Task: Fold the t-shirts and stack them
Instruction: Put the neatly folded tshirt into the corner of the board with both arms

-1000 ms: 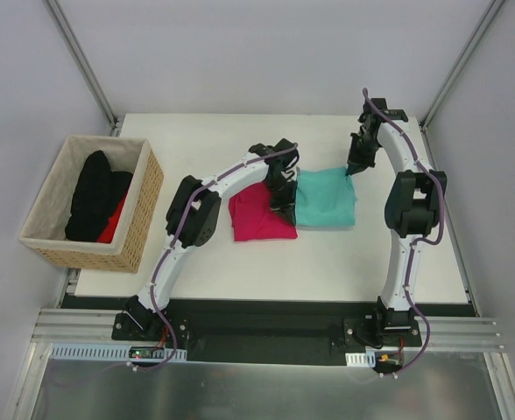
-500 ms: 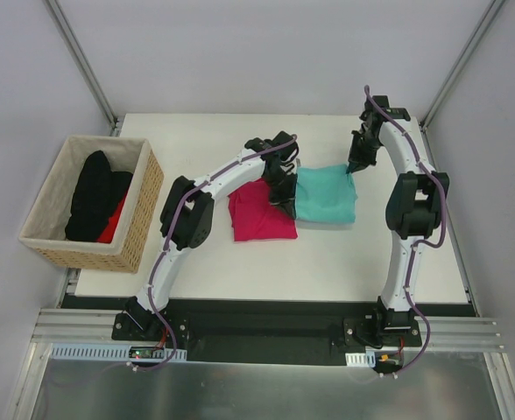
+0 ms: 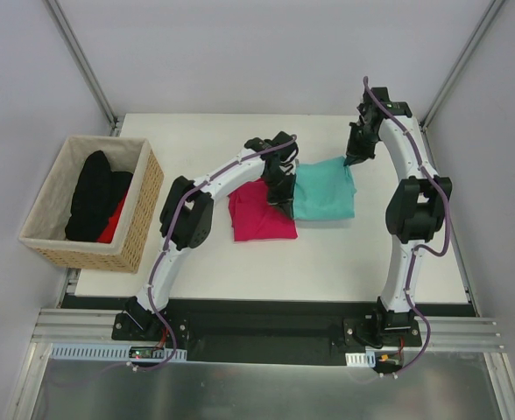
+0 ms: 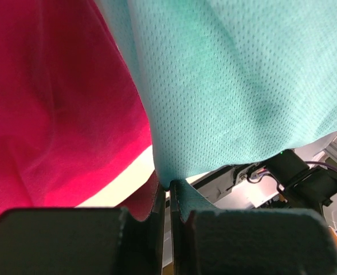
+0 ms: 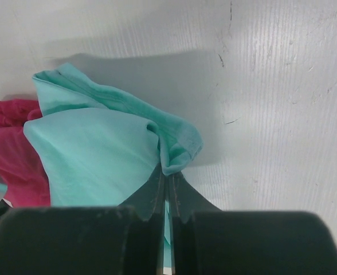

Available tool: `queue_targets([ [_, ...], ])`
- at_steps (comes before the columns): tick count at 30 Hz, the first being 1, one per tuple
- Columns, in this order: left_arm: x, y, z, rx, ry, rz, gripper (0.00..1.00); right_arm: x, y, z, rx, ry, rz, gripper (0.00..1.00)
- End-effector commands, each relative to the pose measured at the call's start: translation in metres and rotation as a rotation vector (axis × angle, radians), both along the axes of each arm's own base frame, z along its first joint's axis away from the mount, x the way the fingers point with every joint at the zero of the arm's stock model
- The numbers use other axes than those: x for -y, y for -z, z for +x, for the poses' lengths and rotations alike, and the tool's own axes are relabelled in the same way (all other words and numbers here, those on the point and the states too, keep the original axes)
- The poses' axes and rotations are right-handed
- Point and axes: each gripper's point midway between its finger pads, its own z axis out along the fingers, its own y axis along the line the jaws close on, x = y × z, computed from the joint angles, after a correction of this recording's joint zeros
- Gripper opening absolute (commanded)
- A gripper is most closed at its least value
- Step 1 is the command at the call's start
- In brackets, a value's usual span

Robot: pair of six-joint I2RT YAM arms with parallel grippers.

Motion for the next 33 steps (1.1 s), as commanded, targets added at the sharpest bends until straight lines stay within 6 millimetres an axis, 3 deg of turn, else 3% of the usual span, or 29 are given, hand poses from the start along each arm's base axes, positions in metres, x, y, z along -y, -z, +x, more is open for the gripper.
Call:
queue_targets([
  [1, -0.008, -0.054, 0.001, 0.101, 0.005, -0.038, 0.00, -0.003, -0.049, 0.001, 0.112, -0.014, 0.003, 0.01],
  [18, -0.021, -0.075, -0.004, 0.147, -0.015, -0.024, 0.00, -0.012, -0.064, -0.003, 0.145, -0.028, 0.013, 0.01],
  [33, -0.039, -0.081, -0.009, 0.172, -0.042, 0.013, 0.00, -0.033, -0.059, -0.006, 0.135, -0.070, 0.015, 0.01],
])
